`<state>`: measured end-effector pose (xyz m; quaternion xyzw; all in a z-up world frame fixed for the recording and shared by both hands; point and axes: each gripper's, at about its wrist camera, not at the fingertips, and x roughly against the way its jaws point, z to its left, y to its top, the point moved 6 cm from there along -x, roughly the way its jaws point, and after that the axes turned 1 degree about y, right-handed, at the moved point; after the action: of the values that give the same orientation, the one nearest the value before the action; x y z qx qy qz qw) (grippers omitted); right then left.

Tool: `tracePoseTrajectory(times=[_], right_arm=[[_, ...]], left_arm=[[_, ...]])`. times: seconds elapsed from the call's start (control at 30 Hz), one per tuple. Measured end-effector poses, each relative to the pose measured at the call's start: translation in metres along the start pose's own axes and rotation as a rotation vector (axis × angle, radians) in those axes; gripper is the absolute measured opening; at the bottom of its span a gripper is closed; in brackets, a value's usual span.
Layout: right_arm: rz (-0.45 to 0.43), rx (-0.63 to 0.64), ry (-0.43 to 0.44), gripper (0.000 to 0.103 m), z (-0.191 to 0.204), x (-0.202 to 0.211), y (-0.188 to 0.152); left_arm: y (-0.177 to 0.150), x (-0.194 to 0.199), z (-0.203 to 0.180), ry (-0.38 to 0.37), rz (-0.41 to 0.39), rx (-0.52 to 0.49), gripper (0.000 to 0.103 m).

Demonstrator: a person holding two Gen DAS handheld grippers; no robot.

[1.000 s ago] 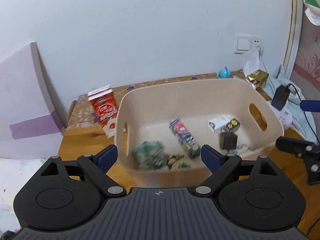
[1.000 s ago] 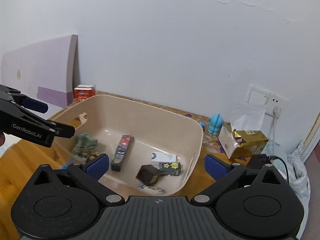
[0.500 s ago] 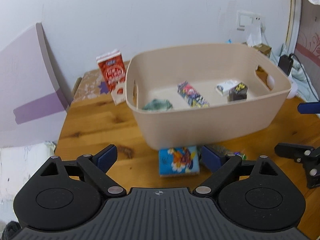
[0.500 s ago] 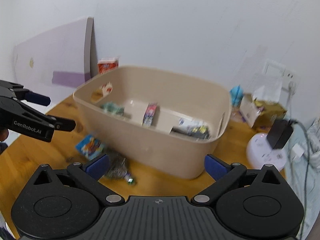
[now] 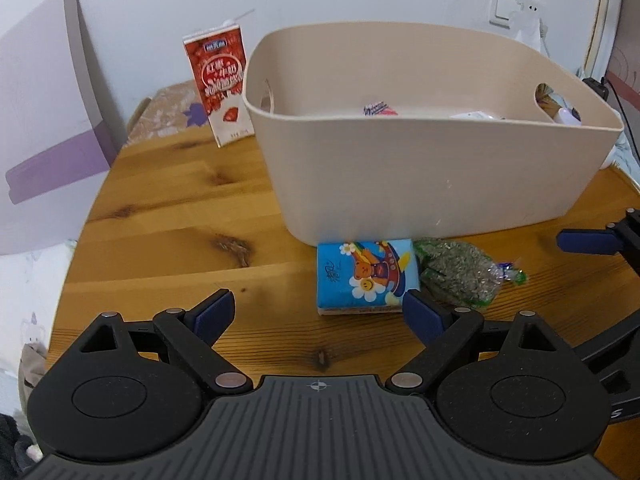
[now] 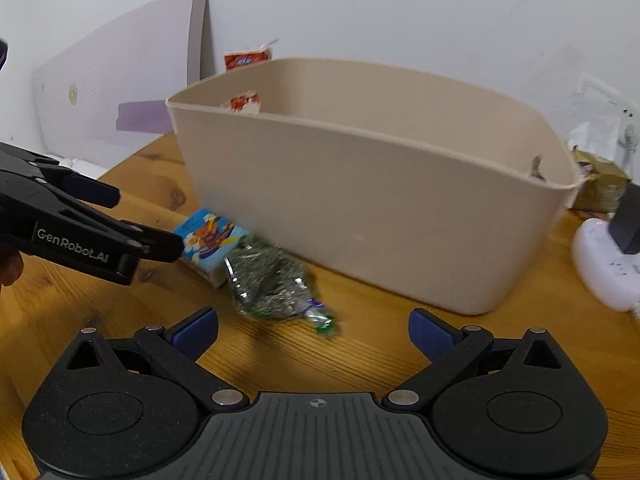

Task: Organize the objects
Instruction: 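Grasp the blue snack pack with left tool while right tool grasps the green mesh bag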

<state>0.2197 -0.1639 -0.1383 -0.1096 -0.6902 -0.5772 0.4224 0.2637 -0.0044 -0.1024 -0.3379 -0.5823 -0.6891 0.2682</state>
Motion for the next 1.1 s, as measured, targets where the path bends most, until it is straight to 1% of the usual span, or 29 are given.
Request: tracePoseTrajectory(times=[0.1,0.23,0.3,0.33,0.5,0.63,0.73,0.83,0.9,0.97,1.0,1.03,1.07,1.1], right_arm=[[0.003,0.026,-0.007,0.103,0.007,-0.012,0.002],[0.013,0.025,0.006,0.102,0.01,-0.027,0.005],[0.029,0.018,-0.002,0.095,0.01,-0.034,0.006],[0.035,0.013,-0.004,0.093,0.009,-0.037,0.005],[0.023,-0.007,-0.014,0.087,0.002,-0.037,0.006],[0.026,-0.018,-0.012,0.087,-0.004,-0.038,0.005],[0.023,-0.011,-0.008,0.087,-0.005,-0.039,0.005],[0.022,-0.004,-0.002,0.089,-0.005,-0.038,0.005],[0.013,0.01,0.002,0.083,-0.003,-0.039,0.007],[0.011,0.011,0.015,0.076,-0.002,-0.04,0.009],[0.01,0.016,0.022,0.069,0.0,-0.04,0.009],[0.009,0.025,0.031,0.065,0.003,-0.039,0.01],[0.008,0.032,0.036,0.058,0.005,-0.038,0.01],[0.01,0.041,0.037,0.056,0.008,-0.037,0.01]], left_arm=[[-0.001,-0.007,0.002,-0.014,0.007,0.01,0.093],[-0.002,-0.014,0.004,-0.042,0.022,0.02,0.093],[-0.002,-0.016,0.004,-0.055,0.029,0.02,0.093],[-0.002,-0.016,0.003,-0.064,0.03,0.019,0.093],[0.0,-0.018,-0.006,-0.098,0.022,0.005,0.093],[0.002,-0.024,-0.013,-0.116,0.03,-0.001,0.093],[0.002,-0.032,-0.016,-0.109,0.049,-0.003,0.093],[0.001,-0.039,-0.014,-0.1,0.064,0.02,0.092],[0.002,-0.04,-0.012,-0.094,0.057,0.023,0.091],[0.002,-0.039,-0.012,-0.085,0.052,0.017,0.085],[0.003,-0.038,-0.012,-0.08,0.048,0.009,0.078],[0.004,-0.036,-0.012,-0.087,0.043,0.007,0.069],[0.004,-0.034,-0.012,-0.088,0.041,0.005,0.065],[0.004,-0.033,-0.011,-0.09,0.05,0.008,0.065]])
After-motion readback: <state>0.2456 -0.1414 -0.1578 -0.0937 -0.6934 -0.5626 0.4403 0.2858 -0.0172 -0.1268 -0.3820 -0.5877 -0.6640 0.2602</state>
